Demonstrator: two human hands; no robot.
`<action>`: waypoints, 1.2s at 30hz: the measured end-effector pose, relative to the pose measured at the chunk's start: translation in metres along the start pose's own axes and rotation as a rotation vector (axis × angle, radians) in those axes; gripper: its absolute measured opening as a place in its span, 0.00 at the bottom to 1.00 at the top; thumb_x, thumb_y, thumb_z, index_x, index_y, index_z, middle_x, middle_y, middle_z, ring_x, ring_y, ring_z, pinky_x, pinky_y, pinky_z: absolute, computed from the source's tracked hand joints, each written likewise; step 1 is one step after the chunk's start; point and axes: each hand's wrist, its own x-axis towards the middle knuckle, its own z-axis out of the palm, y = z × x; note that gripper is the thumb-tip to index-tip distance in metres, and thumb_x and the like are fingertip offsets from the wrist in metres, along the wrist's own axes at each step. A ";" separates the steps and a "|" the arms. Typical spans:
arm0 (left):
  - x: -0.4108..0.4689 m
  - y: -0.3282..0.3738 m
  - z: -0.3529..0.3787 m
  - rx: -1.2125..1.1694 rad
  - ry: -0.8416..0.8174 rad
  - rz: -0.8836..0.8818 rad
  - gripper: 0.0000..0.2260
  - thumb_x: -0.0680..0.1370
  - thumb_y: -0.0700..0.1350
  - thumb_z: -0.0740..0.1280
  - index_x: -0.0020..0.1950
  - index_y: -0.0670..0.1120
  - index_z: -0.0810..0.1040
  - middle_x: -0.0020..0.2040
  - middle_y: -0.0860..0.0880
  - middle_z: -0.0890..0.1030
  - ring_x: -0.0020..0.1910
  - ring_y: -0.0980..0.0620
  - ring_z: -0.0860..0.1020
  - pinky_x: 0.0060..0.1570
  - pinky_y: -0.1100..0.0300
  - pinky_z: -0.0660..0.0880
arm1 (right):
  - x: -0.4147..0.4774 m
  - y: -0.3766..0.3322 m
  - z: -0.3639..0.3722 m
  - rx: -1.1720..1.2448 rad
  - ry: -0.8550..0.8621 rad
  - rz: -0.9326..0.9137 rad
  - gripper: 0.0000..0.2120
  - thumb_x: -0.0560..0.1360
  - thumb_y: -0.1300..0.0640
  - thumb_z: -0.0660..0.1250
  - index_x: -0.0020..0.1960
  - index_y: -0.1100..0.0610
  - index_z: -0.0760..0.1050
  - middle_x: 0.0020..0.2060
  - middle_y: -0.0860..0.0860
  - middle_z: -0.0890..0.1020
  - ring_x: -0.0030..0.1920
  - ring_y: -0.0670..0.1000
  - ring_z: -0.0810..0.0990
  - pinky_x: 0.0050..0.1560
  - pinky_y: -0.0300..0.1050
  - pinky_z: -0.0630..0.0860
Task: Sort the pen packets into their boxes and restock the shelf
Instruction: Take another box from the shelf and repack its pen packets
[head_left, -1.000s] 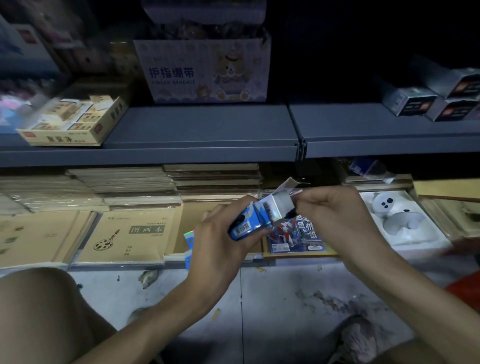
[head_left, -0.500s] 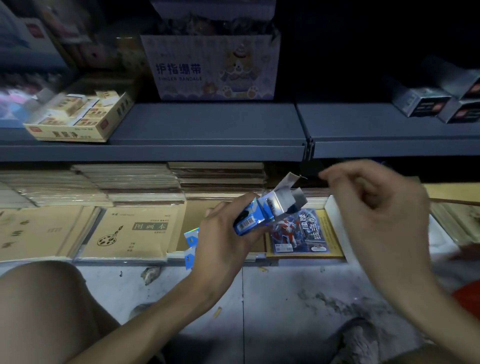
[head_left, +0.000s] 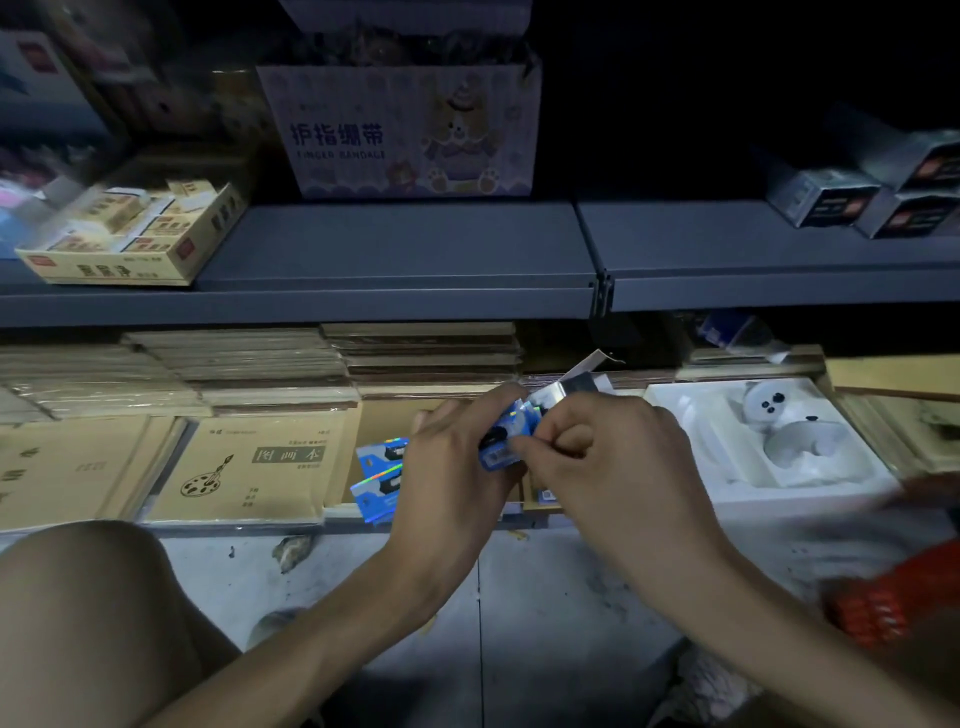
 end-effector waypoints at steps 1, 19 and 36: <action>0.000 0.000 0.000 -0.014 0.005 0.000 0.22 0.67 0.40 0.79 0.58 0.55 0.82 0.40 0.59 0.79 0.43 0.56 0.74 0.46 0.49 0.75 | 0.001 0.001 -0.001 0.013 -0.002 0.004 0.13 0.75 0.47 0.75 0.35 0.49 0.77 0.29 0.42 0.83 0.34 0.45 0.81 0.41 0.46 0.78; 0.003 -0.007 -0.011 -0.227 -0.034 -0.123 0.24 0.69 0.48 0.83 0.63 0.59 0.83 0.47 0.65 0.86 0.45 0.62 0.84 0.44 0.53 0.83 | 0.016 0.026 -0.084 0.647 0.213 -0.046 0.11 0.80 0.62 0.70 0.40 0.52 0.82 0.35 0.53 0.83 0.35 0.50 0.81 0.31 0.39 0.79; 0.004 -0.014 -0.012 -0.461 -0.125 -0.228 0.19 0.71 0.41 0.80 0.59 0.55 0.85 0.48 0.61 0.87 0.48 0.59 0.86 0.42 0.65 0.82 | 0.024 0.047 -0.104 0.576 0.495 0.074 0.10 0.82 0.61 0.67 0.45 0.50 0.71 0.43 0.51 0.86 0.38 0.49 0.89 0.34 0.38 0.82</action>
